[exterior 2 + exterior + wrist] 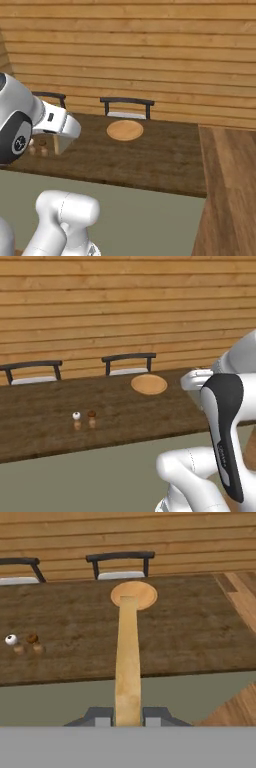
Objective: Start the toaster. Once the lever pops up, take the bread to the plate on the dining counter.
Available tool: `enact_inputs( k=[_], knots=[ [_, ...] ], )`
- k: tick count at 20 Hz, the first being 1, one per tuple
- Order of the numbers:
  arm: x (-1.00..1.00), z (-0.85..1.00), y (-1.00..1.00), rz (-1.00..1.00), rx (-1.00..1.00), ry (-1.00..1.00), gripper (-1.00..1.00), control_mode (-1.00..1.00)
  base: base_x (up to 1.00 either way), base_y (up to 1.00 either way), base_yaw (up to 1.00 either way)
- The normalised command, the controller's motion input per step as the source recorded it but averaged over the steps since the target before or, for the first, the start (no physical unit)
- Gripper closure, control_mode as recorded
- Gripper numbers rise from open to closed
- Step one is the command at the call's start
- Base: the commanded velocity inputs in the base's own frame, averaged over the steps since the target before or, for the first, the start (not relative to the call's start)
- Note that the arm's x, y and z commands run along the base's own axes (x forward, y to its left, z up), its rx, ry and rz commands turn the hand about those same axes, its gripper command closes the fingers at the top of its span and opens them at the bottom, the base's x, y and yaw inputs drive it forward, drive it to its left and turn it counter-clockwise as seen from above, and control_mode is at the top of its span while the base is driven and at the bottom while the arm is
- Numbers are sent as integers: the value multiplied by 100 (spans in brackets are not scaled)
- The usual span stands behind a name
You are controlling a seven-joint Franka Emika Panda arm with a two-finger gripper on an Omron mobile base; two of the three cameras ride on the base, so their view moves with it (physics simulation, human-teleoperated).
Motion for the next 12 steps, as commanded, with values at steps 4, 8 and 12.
enact_inputs(
  k=[4,8,12],
  knots=[
    [0,0,0,0,0,0,100,100,40,-34,-8],
    [0,0,0,0,0,0,100,100,48,-10,0],
    [0,0,0,0,0,0,100,100,51,-1,0]
  ],
)
